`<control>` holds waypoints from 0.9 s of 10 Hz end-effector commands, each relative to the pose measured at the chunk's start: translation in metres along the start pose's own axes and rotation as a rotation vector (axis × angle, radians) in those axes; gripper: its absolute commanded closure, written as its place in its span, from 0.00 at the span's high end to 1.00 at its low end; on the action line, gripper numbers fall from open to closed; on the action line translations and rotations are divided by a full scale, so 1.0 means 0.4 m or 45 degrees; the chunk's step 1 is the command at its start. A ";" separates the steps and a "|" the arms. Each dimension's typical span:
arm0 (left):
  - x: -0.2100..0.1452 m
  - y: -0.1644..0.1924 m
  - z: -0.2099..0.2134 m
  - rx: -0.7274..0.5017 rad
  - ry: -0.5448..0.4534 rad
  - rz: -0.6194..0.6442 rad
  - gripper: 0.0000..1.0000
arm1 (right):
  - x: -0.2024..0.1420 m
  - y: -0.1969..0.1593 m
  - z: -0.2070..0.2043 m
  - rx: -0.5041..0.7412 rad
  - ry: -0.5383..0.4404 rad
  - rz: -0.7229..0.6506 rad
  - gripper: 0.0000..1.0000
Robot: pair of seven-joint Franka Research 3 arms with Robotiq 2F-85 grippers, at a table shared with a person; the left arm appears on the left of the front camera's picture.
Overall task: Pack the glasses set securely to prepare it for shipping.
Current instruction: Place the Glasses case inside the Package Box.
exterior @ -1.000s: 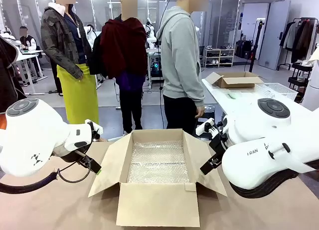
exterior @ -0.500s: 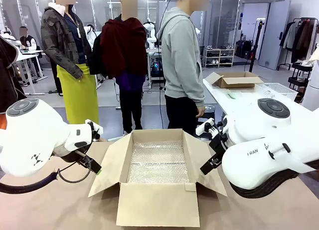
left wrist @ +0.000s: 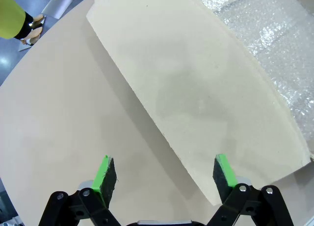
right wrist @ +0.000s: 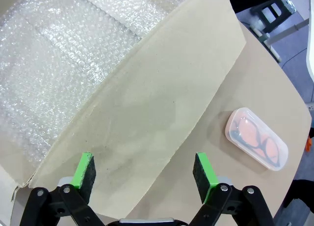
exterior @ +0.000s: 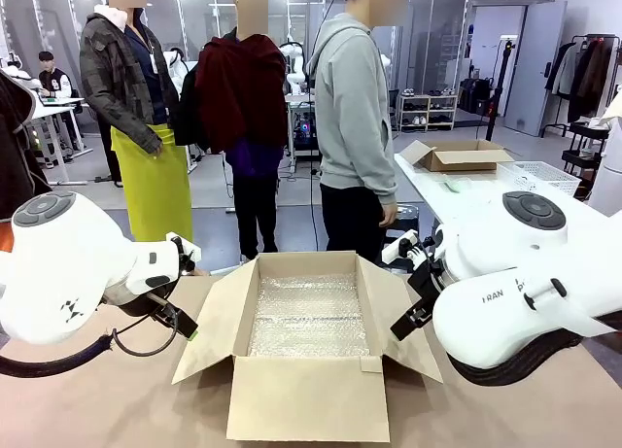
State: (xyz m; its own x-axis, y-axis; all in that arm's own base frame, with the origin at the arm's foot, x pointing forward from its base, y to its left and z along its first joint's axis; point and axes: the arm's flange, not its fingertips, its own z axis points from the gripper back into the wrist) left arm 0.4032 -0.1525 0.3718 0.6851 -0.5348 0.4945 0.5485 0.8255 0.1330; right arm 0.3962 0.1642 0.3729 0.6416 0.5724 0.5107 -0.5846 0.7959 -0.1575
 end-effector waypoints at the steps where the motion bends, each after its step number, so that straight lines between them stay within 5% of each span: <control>1: 0.005 0.003 0.045 -0.016 -0.010 -0.036 1.00 | -0.003 -0.059 0.049 0.054 0.020 0.045 1.00; 9: -0.011 -0.003 0.387 -0.239 -0.053 -0.185 1.00 | 0.020 -0.377 0.220 0.282 0.271 0.447 1.00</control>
State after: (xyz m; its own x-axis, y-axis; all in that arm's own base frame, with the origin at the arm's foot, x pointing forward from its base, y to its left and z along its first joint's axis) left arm 0.3370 -0.1326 0.5029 0.5921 -0.6117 0.5247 0.6739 0.7328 0.0939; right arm 0.4276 0.0449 0.4727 0.5205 0.7978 0.3043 -0.8117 0.5729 -0.1138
